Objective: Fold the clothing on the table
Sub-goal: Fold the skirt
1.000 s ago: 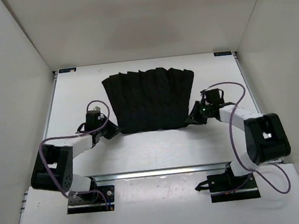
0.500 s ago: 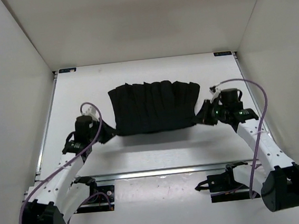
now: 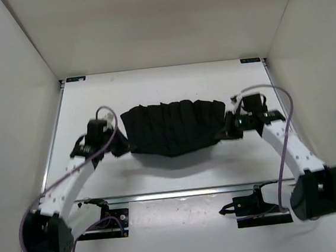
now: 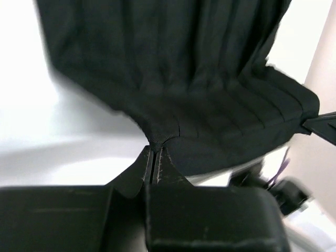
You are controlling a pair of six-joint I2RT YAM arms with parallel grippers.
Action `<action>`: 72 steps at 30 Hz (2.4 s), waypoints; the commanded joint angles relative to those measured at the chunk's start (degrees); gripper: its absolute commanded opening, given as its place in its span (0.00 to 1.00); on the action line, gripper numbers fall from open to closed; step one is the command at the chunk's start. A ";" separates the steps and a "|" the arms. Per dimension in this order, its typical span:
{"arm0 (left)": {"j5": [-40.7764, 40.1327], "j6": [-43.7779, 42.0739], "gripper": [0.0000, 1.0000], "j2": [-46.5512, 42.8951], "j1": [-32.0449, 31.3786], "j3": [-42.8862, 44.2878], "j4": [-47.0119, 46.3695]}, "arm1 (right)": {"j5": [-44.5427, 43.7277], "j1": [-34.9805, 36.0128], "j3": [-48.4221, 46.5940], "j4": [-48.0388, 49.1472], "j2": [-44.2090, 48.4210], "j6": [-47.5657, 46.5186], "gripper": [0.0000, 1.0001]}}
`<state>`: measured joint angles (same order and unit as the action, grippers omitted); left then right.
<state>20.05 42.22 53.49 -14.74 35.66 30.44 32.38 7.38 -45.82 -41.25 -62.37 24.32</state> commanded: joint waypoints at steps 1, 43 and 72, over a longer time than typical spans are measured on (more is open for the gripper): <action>-1.15 -2.14 0.00 12.64 1.03 20.60 -9.07 | -3.64 1.94 -20.63 14.53 -9.58 -0.84 0.00; 0.07 1.81 0.00 -28.00 -3.01 -10.81 16.03 | 0.67 -2.37 13.49 -11.81 25.80 1.52 0.00; -0.09 -3.72 0.00 30.23 5.69 17.95 -14.08 | -1.79 -11.08 -12.43 11.79 -18.45 -0.50 0.00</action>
<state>26.06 39.86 78.28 -11.42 50.94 22.70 35.62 -3.31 -52.97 -39.00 -75.07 24.23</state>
